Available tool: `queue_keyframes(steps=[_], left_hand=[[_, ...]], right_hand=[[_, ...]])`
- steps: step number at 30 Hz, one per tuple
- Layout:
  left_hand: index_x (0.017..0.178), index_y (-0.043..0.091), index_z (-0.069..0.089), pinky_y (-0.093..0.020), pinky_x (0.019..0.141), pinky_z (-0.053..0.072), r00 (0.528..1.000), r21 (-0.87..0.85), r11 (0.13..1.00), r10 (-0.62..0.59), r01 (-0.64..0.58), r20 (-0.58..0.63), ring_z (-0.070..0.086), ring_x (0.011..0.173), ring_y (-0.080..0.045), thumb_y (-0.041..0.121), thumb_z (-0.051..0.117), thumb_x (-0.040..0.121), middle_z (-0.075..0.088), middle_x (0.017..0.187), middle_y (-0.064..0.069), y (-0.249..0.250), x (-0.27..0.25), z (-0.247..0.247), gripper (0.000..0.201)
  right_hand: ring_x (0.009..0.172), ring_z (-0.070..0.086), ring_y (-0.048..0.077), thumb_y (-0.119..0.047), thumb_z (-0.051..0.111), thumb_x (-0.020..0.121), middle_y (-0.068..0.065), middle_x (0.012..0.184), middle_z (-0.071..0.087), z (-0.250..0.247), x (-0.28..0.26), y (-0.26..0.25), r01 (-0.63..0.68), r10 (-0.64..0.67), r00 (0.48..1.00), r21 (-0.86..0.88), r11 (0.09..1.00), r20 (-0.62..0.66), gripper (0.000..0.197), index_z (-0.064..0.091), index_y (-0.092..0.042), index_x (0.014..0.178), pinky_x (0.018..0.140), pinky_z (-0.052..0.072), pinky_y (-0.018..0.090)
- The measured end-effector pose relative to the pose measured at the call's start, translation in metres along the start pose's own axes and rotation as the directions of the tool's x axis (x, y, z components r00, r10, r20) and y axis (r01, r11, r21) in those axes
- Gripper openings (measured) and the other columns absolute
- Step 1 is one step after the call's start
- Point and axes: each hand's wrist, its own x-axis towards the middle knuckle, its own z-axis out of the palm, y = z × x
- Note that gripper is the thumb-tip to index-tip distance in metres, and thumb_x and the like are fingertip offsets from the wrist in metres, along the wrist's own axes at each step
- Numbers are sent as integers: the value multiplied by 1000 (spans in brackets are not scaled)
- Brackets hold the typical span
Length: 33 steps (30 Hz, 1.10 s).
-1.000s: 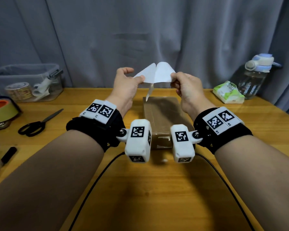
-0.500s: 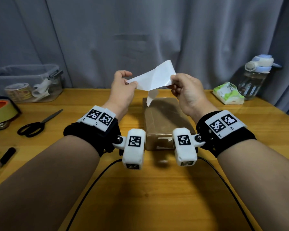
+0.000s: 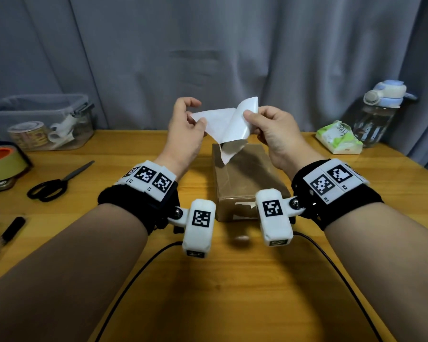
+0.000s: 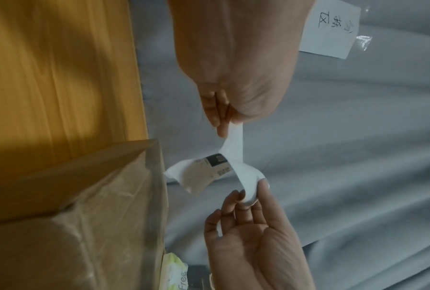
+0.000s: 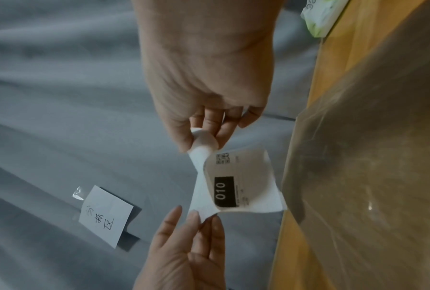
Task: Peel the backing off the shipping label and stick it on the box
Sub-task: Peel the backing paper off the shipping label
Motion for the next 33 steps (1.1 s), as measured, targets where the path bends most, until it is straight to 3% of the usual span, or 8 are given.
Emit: queue_keyframes(steps=[5, 8, 10, 12, 14, 18, 27, 33], left_hand=[[112, 24, 41, -36, 85, 49, 987, -156, 974, -159, 163, 37, 57, 85, -20, 12, 67, 77, 57, 96, -4, 10, -1, 1, 45], [126, 15, 36, -37, 94, 52, 956, -198, 938, -264, 285, 129, 64, 95, -23, 20, 76, 73, 61, 110, -14, 18, 0, 2, 67], [135, 9, 35, -33, 87, 54, 946, -123, 945, -284, 304, 157, 64, 91, -20, 18, 76, 76, 61, 108, -10, 24, 0, 3, 72], [126, 6, 48, -30, 79, 55, 945, -34, 959, -269, 280, 188, 64, 86, -19, 15, 75, 78, 62, 98, -5, 26, 0, 4, 56], [102, 7, 61, -31, 72, 55, 948, -20, 967, -247, 256, 202, 64, 84, -22, 12, 74, 78, 65, 91, -6, 26, 1, 3, 28], [75, 13, 57, -31, 71, 54, 959, -51, 969, -231, 242, 167, 63, 74, -19, 11, 70, 81, 64, 81, -6, 25, 1, 3, 15], [76, 13, 57, -23, 62, 53, 954, -68, 955, -281, 289, 104, 62, 71, -14, 14, 67, 85, 65, 79, -2, 15, 3, 7, 13], [90, 6, 60, -7, 47, 47, 959, 0, 960, -279, 279, 47, 58, 64, -5, 17, 64, 87, 63, 76, 3, 12, 2, 5, 12]], right_hand=[[65, 55, 2, 1, 60, 82, -2, 77, 60, 2, 1, -2, 34, -36, 999, 36, 999, 36, 19, 61, -13, 94, 57, 43, 8], [71, 57, 7, 5, 61, 79, -1, 78, 62, 4, -2, -2, 63, -62, 994, -2, 998, 90, 22, 63, -16, 86, 67, 46, 12], [77, 59, 10, 7, 61, 77, 0, 80, 64, 6, -4, -3, 80, -77, 990, -20, 997, 119, 24, 63, -17, 82, 76, 48, 19], [78, 59, 12, 6, 62, 78, 0, 80, 65, 6, -5, -4, 92, -87, 989, -39, 995, 116, 21, 64, -15, 81, 79, 48, 23], [78, 59, 13, 0, 63, 80, 2, 78, 65, 4, -6, -6, 89, -86, 994, -44, 995, 65, 13, 64, -12, 79, 79, 48, 26], [69, 58, 13, -9, 67, 80, 4, 72, 65, -3, -7, -9, 65, -66, 998, -26, 998, -3, 11, 65, -12, 70, 73, 49, 26], [56, 60, 4, -9, 66, 82, 2, 65, 64, -9, -5, -9, 49, -46, 991, 18, 999, -128, 18, 64, -10, 64, 61, 50, 15], [73, 59, 16, -17, 68, 82, 6, 71, 65, -12, -7, -5, -3, 7, 997, 55, 999, -73, 21, 64, -8, 64, 85, 51, 33]])
